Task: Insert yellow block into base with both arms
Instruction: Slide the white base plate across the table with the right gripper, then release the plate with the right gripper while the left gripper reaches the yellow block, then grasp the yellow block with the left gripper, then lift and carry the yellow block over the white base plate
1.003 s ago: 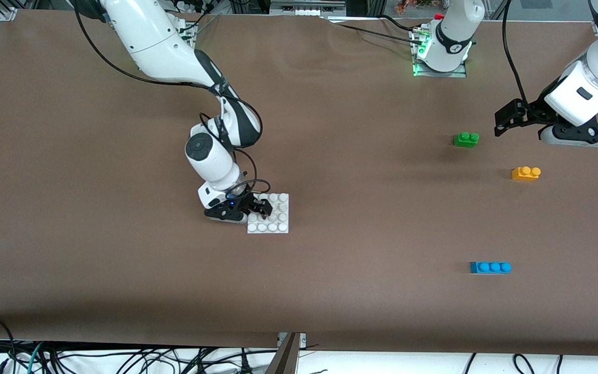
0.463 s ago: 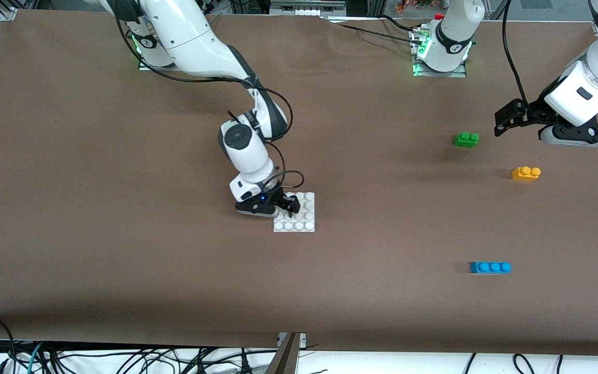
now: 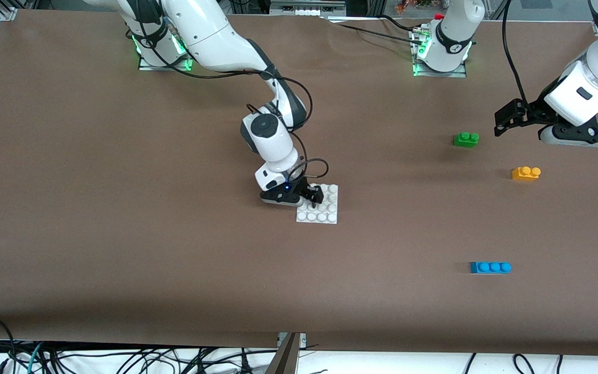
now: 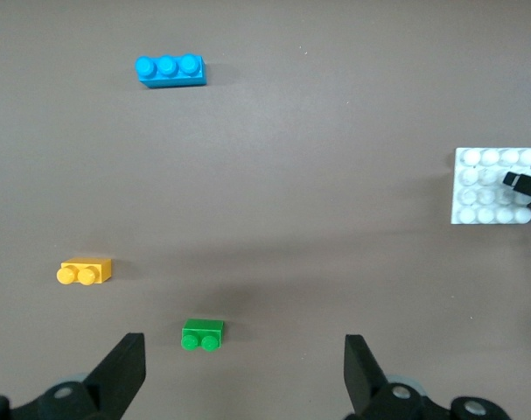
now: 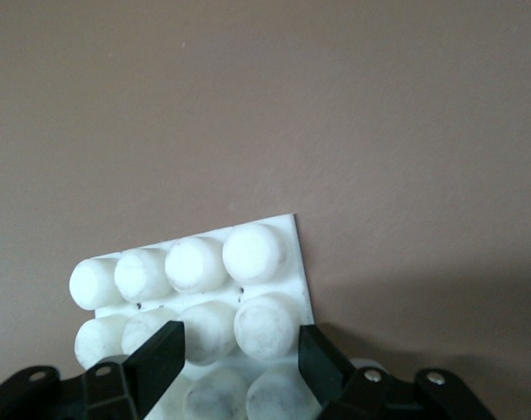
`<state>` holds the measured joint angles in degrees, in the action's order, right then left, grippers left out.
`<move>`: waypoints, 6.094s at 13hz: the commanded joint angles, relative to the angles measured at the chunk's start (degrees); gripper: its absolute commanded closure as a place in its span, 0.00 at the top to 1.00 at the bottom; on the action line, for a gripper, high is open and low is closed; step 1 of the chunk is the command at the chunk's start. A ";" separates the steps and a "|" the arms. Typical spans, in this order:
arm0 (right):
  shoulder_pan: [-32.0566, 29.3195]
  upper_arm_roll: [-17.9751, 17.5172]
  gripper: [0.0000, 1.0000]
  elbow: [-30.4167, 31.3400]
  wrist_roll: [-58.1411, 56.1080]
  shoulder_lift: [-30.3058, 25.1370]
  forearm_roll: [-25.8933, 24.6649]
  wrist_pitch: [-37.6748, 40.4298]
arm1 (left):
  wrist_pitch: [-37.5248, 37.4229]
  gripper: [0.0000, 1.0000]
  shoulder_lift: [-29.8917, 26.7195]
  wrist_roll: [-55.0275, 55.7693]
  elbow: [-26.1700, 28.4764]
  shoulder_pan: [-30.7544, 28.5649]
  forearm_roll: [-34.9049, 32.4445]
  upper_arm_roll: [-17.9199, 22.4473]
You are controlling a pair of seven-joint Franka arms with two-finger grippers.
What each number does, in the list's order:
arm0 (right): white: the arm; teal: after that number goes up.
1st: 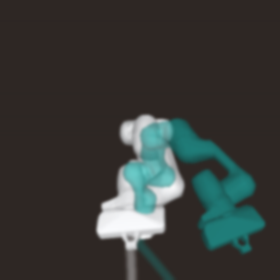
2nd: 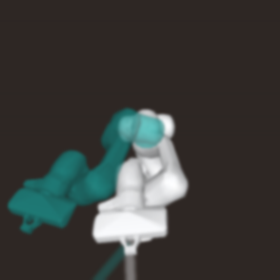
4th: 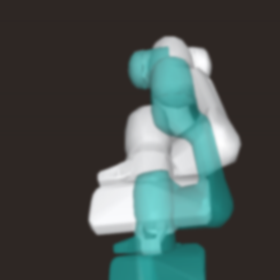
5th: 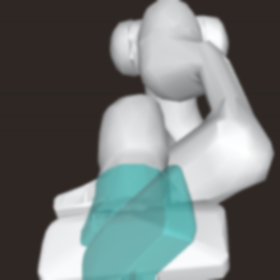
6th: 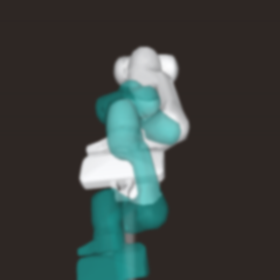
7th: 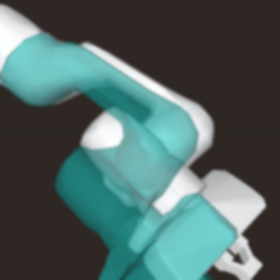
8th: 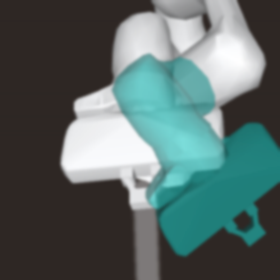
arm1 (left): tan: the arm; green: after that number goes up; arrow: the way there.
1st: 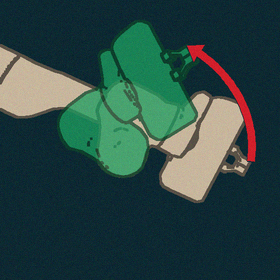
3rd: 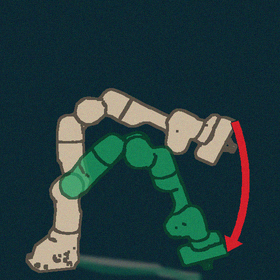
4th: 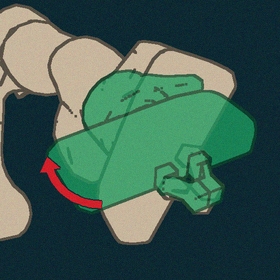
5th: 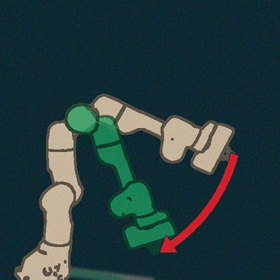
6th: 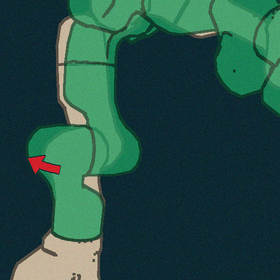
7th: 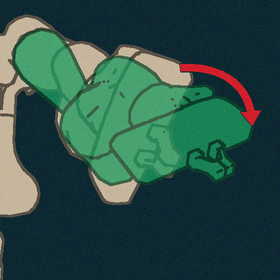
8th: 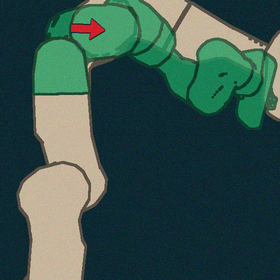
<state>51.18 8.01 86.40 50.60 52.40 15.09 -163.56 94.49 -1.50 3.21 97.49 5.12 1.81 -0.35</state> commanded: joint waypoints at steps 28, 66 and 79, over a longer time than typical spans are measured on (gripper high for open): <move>-37.41 -9.10 1.00 8.95 -33.10 -44.10 -8.73 61.40 | -0.45 1.00 0.88 0.66 -1.60 -0.81 -1.63 0.35; -47.22 -7.49 1.00 0.00 -48.22 -46.77 -15.00 77.69 | 57.91 1.00 20.66 -32.12 35.31 -28.05 -6.55 0.79; -47.31 -7.40 1.00 0.00 -49.10 -46.68 -14.91 76.81 | 58.36 0.13 20.14 -31.95 35.14 -28.67 -6.55 0.09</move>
<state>4.41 0.93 87.74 2.13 5.10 0.78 -86.96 153.08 21.06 -27.72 132.46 -22.88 -4.73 0.74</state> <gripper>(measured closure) 0.000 0.322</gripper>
